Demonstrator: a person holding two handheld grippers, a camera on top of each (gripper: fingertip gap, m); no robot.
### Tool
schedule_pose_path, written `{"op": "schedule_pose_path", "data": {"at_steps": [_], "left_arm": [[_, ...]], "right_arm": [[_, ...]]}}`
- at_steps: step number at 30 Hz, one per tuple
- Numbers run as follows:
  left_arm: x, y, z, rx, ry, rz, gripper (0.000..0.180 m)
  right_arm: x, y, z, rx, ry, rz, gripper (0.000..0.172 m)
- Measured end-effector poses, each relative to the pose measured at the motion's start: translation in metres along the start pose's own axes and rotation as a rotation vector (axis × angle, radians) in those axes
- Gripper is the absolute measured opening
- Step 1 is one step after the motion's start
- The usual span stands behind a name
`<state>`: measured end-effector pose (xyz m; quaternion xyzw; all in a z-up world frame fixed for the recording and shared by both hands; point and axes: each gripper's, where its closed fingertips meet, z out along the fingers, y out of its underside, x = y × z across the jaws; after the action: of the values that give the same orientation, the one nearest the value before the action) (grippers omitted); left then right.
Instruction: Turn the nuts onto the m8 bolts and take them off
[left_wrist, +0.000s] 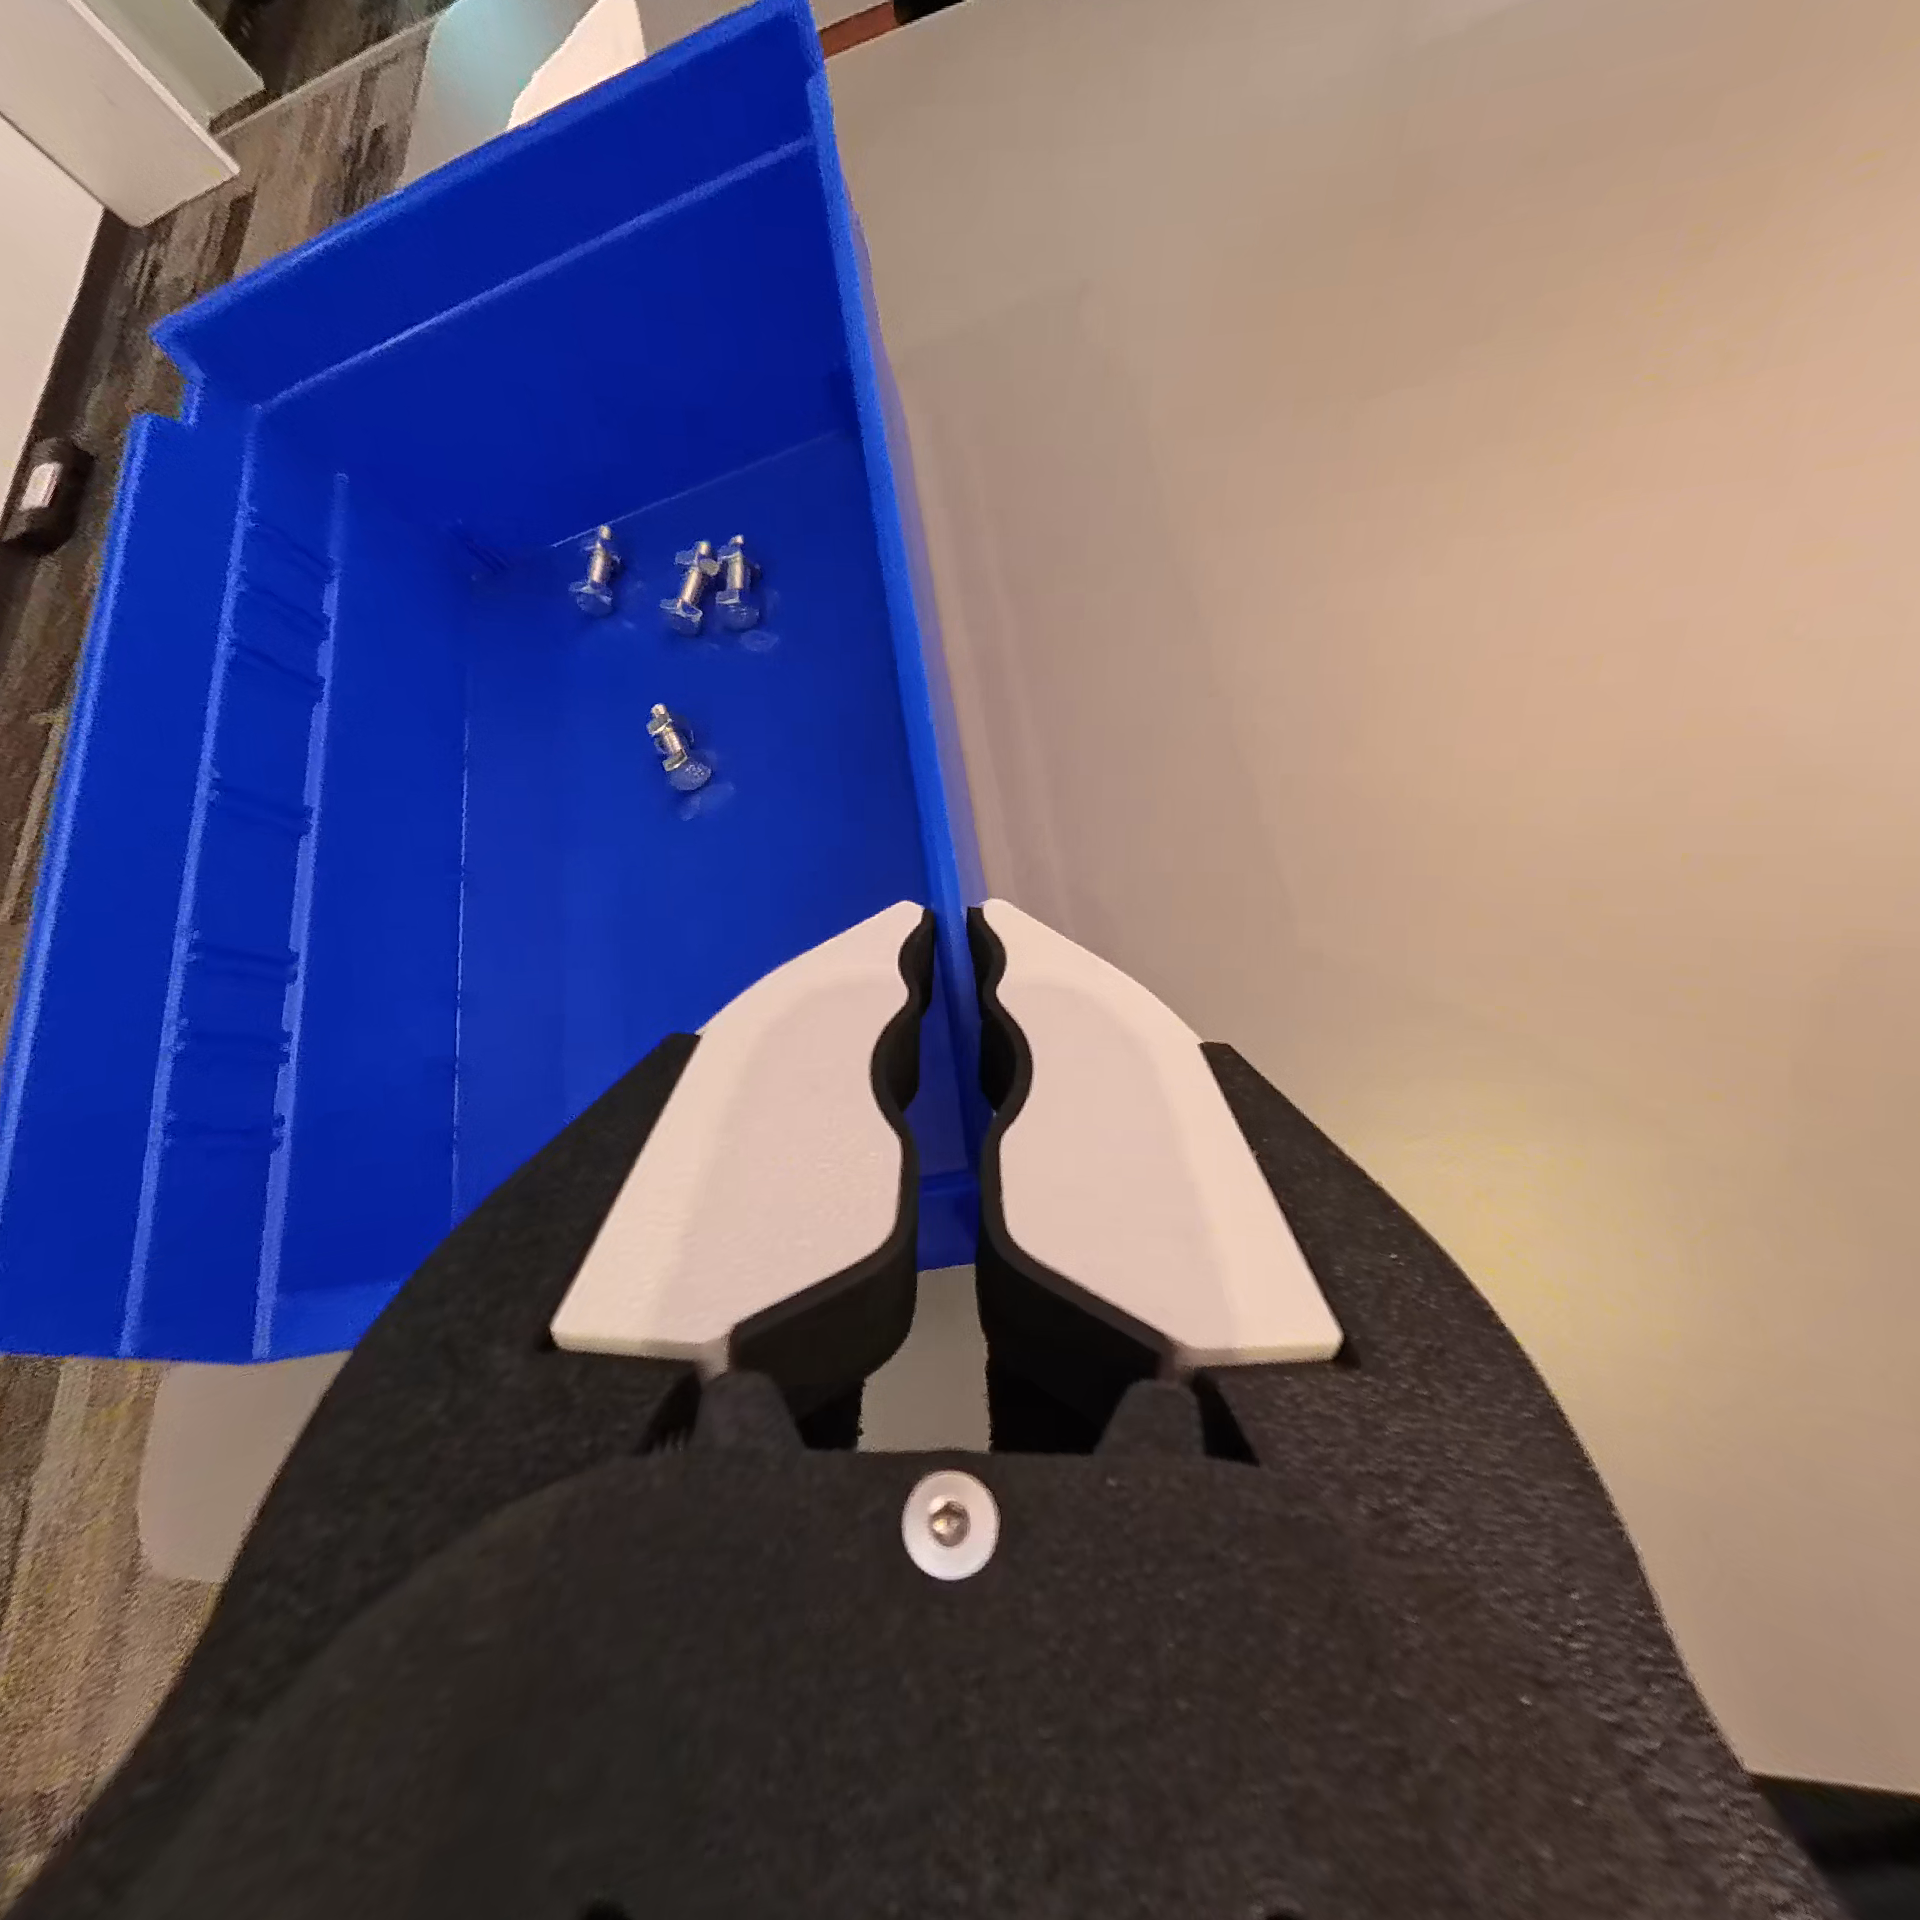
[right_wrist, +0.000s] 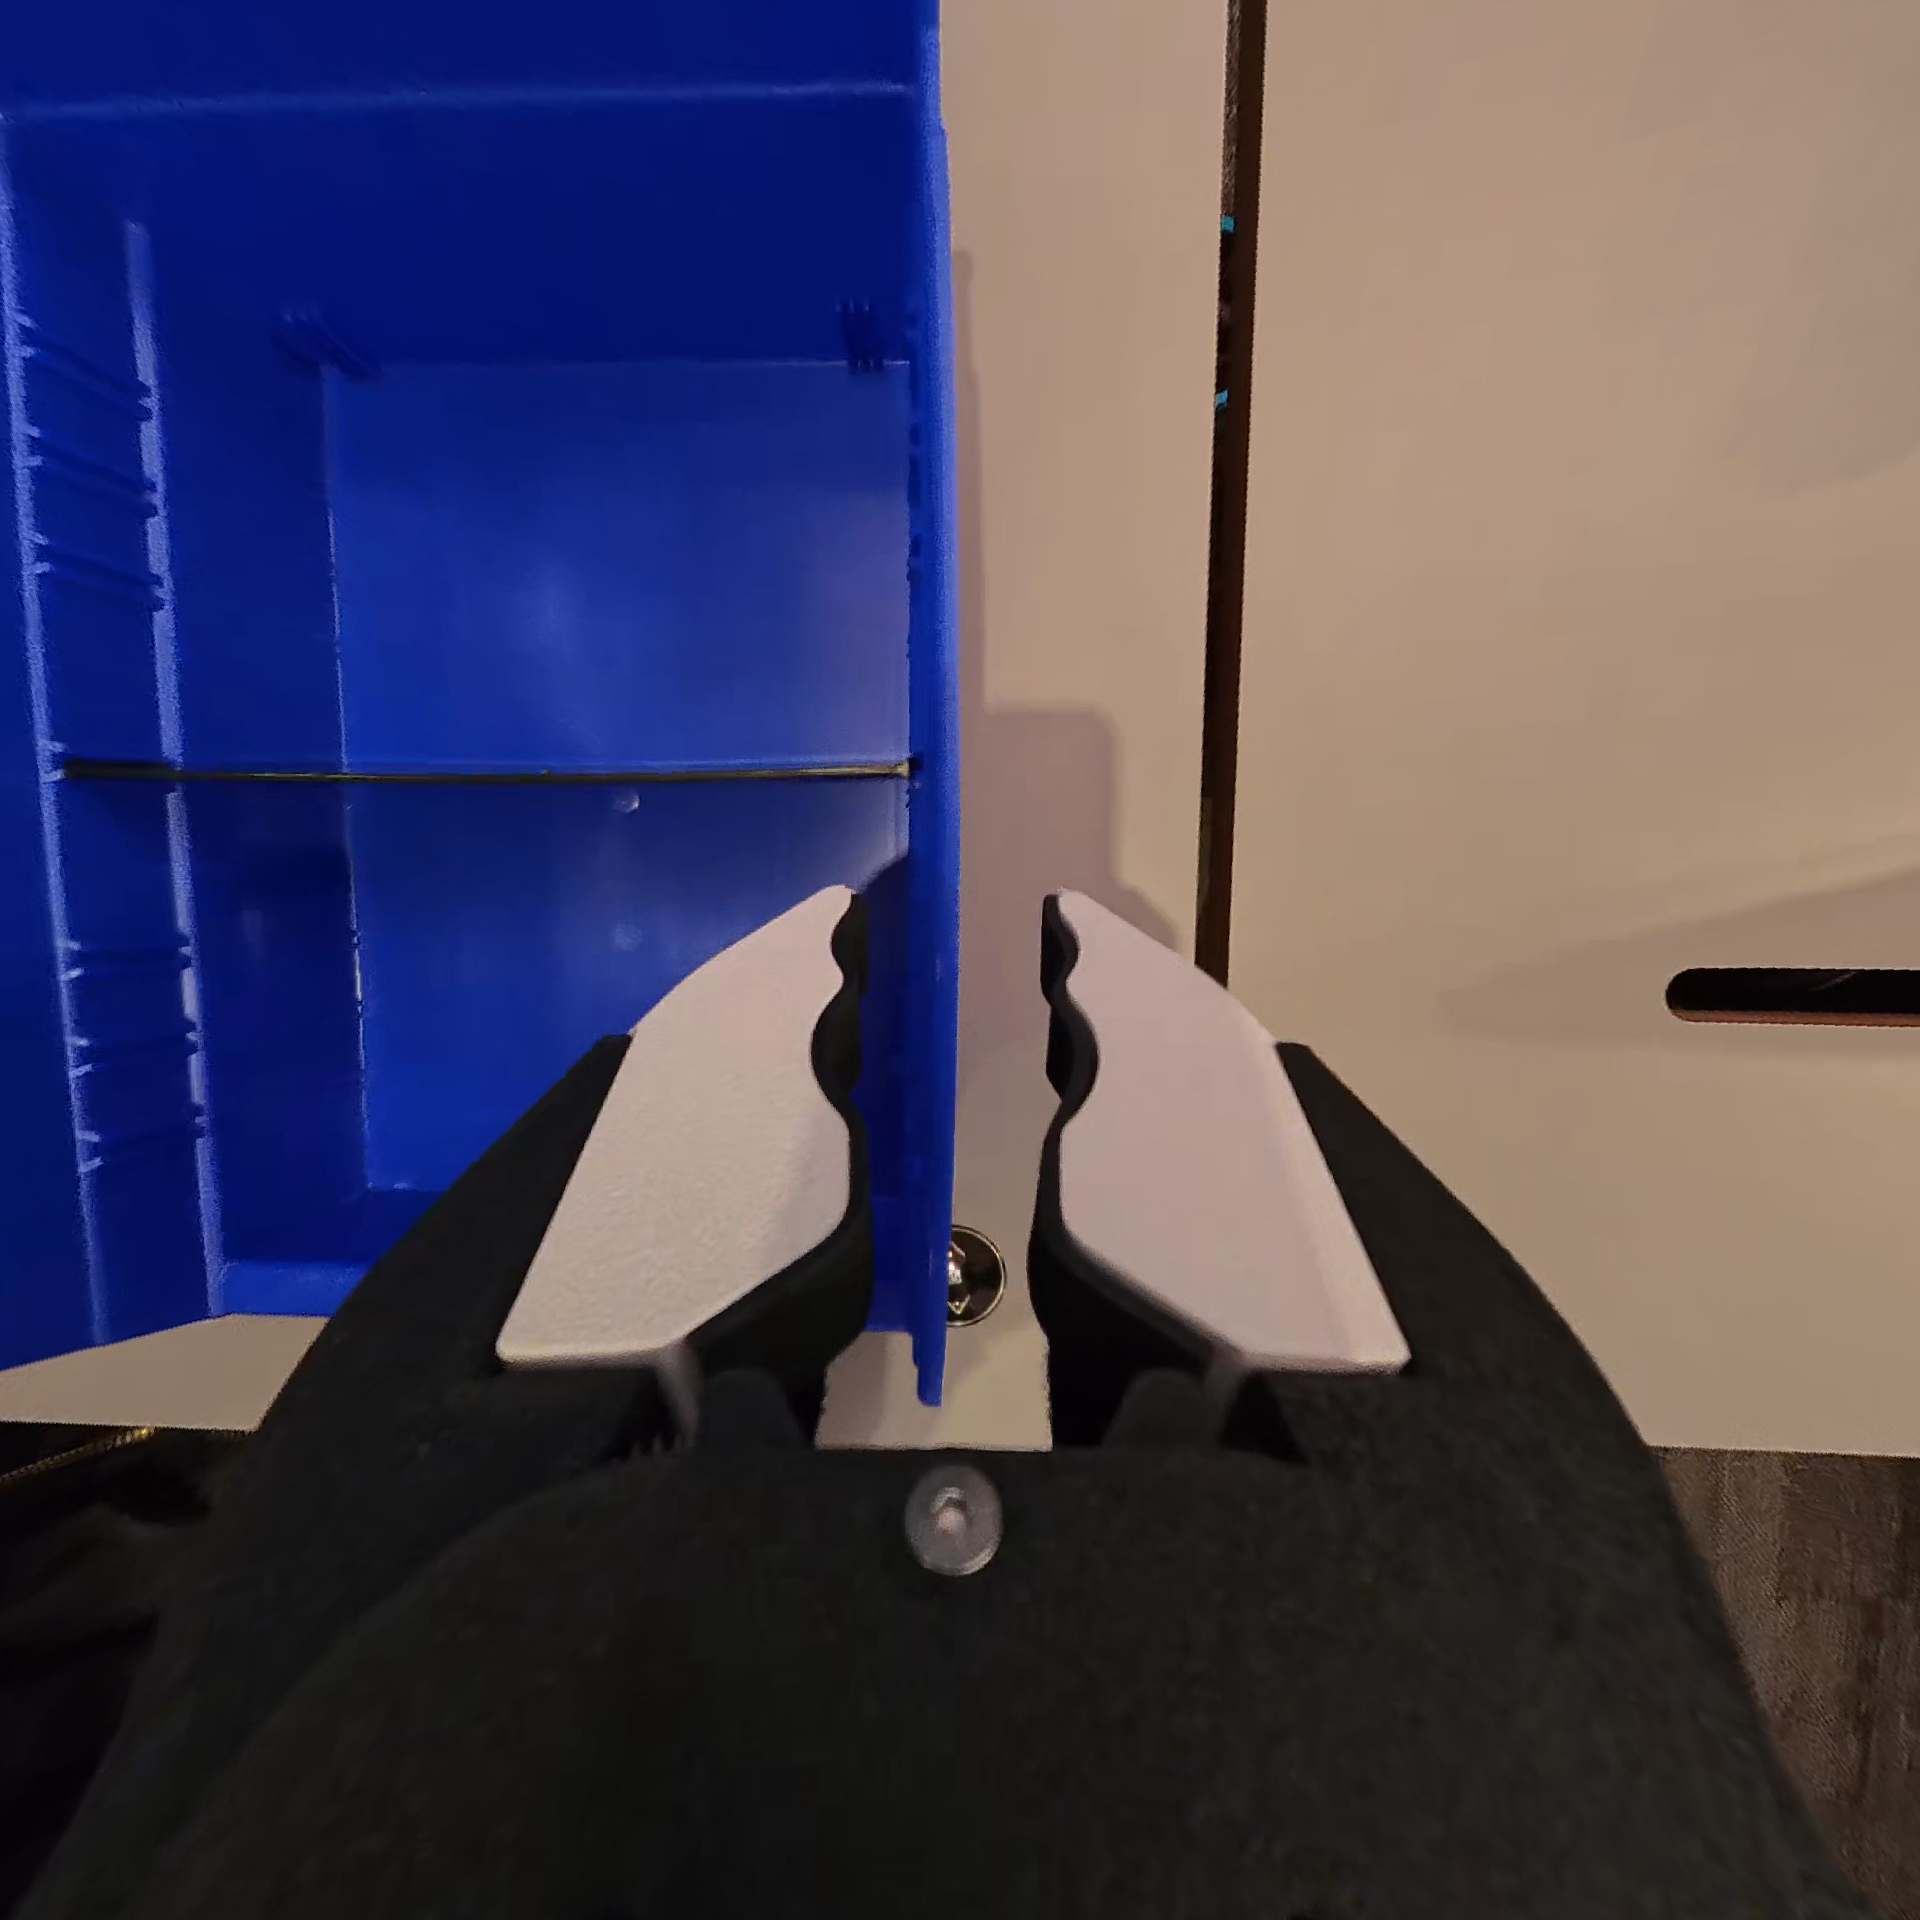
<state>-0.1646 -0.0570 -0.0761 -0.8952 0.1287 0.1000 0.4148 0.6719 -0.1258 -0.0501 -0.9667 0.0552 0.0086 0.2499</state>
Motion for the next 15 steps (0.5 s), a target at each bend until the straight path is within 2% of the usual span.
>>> {"op": "schedule_pose_path", "data": {"at_steps": [12,15], "left_arm": [[-0.02,0.012,-0.004,0.006,-0.011,-0.037,0.007],[-0.023,0.01,-0.003,0.028,-0.033,-0.03,0.015]], "right_arm": [[-0.01,-0.004,-0.005,0.005,-0.001,-0.023,0.031],[-0.012,-0.005,-0.005,0.015,-0.003,-0.028,0.031]]}}
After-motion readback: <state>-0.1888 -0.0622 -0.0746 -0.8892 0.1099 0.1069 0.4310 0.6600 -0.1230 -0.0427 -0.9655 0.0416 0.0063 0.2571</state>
